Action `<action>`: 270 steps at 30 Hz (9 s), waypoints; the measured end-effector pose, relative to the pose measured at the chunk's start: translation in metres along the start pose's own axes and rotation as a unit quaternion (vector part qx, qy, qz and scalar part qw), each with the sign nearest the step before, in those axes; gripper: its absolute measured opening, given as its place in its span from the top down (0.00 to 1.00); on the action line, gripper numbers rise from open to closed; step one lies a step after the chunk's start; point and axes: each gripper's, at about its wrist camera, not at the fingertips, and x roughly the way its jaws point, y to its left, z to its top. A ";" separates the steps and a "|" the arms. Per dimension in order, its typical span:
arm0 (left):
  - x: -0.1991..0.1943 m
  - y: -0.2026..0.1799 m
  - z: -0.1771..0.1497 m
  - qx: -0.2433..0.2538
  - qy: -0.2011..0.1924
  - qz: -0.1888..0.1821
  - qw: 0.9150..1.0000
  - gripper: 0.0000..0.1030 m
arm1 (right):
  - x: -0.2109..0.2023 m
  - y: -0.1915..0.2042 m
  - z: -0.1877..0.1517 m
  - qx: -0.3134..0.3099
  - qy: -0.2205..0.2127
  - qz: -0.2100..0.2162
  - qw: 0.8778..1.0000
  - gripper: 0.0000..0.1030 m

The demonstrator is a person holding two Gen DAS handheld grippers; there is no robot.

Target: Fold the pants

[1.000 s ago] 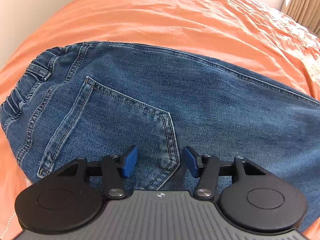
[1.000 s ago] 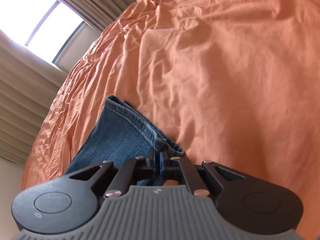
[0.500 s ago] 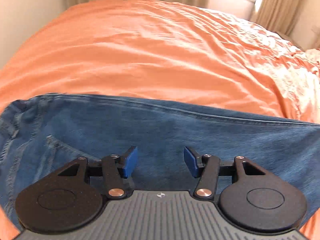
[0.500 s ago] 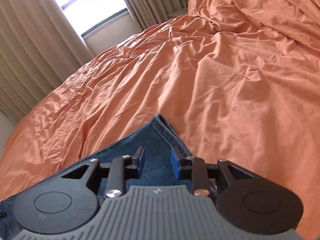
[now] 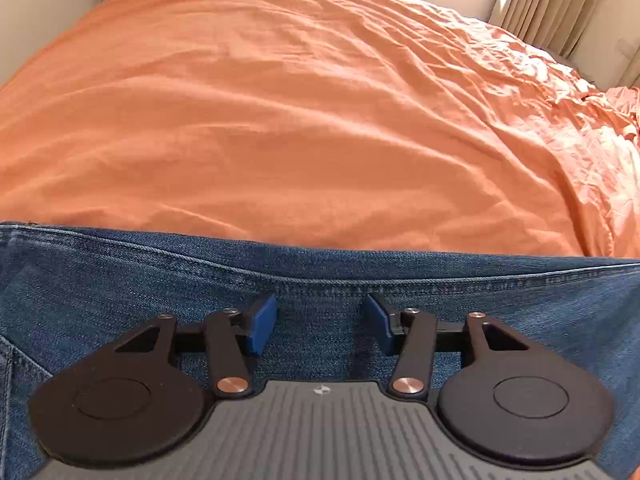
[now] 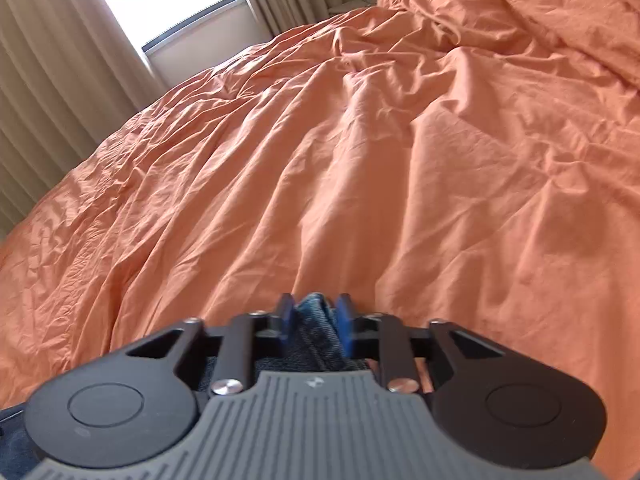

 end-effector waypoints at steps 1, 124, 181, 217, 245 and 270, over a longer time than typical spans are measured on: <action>0.005 0.000 0.001 0.003 0.005 0.001 1.000 0.47 | 0.004 0.001 0.000 -0.007 0.003 -0.014 1.000 1.00; -0.177 -0.040 -0.125 -0.044 -0.070 -0.184 0.980 0.72 | -0.252 0.353 -0.109 -0.216 -0.154 0.152 0.952 1.00; -0.051 -0.048 -0.025 0.052 -0.062 -0.170 0.982 0.94 | -0.069 0.270 -0.167 -0.184 0.042 0.112 0.976 0.88; -0.101 -0.067 -0.101 0.011 -0.070 -0.126 0.989 0.53 | -0.116 0.233 -0.219 -0.215 0.027 0.100 0.971 1.00; -0.088 -0.075 -0.131 0.030 0.002 -0.053 0.998 0.59 | -0.080 0.251 -0.257 -0.357 0.078 0.038 0.930 1.00; -0.193 0.147 -0.124 -0.202 -0.074 -0.051 0.975 0.36 | -0.131 0.436 -0.291 -0.605 0.040 0.086 0.790 0.74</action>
